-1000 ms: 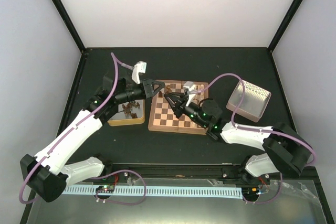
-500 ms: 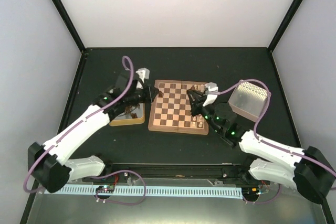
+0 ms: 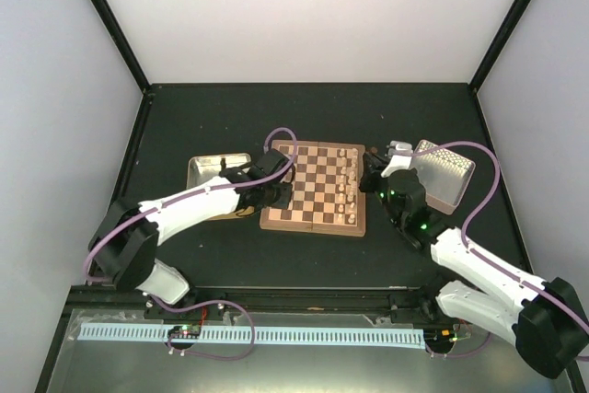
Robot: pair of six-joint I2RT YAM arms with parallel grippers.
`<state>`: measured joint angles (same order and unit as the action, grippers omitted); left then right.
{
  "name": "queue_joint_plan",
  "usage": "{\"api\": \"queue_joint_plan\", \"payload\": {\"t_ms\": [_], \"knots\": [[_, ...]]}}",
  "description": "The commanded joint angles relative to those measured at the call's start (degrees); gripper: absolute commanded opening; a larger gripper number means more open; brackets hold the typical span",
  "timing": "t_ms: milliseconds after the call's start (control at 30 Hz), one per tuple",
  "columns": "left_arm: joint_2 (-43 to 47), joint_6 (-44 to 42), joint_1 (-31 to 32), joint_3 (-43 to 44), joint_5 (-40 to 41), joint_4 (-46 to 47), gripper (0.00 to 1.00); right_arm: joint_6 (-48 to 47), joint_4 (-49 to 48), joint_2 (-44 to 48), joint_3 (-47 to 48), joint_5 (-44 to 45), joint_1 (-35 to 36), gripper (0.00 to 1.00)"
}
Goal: Set up the chess pieces on the board
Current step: Place the chess piece on the chessboard.
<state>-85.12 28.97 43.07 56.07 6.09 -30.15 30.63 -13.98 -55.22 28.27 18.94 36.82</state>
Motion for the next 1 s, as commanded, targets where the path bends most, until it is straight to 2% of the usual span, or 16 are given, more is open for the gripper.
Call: {"api": "queue_joint_plan", "payload": {"t_ms": [0, 700, 867, 967], "knots": [[-2.87, -1.60, 0.70, 1.11, 5.56, 0.72, 0.06, 2.65, 0.74, 0.93, 0.30, -1.48, -2.10, 0.14], [-9.70, -1.05, 0.22, 2.49, 11.21, 2.91, 0.06, 2.77, 0.83, -1.12, 0.82, -5.26, -2.98, 0.15], [-10.33, -0.69, 0.00, 2.35, 10.88, 3.19, 0.09, 2.77, 0.86, -1.28, 0.82, -5.83, -2.98, 0.15], [-10.41, -0.48, -0.09, 2.46, 10.73, 3.09, 0.15, 2.68, 0.66, -1.46, 0.91, -6.36, -2.97, 0.16]]}}
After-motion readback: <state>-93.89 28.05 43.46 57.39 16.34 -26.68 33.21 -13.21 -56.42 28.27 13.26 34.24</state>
